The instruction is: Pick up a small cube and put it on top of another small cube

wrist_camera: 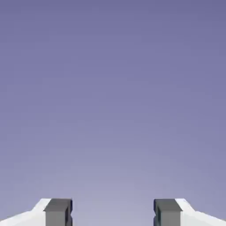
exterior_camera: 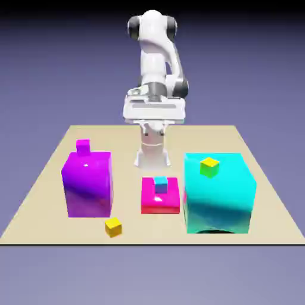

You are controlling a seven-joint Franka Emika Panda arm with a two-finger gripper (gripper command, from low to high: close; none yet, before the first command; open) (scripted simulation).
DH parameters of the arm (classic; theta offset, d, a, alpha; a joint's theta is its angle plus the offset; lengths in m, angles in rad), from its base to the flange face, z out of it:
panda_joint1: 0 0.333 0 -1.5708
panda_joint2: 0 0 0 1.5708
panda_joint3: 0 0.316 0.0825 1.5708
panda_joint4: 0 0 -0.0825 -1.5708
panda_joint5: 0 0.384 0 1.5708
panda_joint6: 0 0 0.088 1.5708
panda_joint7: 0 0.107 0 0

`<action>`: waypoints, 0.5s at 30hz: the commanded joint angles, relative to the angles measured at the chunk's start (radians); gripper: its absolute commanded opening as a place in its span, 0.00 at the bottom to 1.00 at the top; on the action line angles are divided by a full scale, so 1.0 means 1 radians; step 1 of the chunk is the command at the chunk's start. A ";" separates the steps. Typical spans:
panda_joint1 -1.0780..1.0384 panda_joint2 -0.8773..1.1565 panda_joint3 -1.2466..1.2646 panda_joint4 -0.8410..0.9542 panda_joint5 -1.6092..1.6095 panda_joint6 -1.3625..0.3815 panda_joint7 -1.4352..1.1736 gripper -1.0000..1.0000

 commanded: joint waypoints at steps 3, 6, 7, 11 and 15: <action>-0.010 0.109 -0.033 0.092 0.048 -0.114 0.020 0.50; -0.020 0.217 -0.066 0.183 0.096 -0.227 0.041 0.50; -0.023 0.254 -0.077 0.214 0.112 -0.265 0.048 0.50; -0.036 0.399 -0.121 0.336 0.177 -0.417 0.075 0.50; -0.049 0.544 -0.165 0.459 0.241 -0.568 0.102 0.50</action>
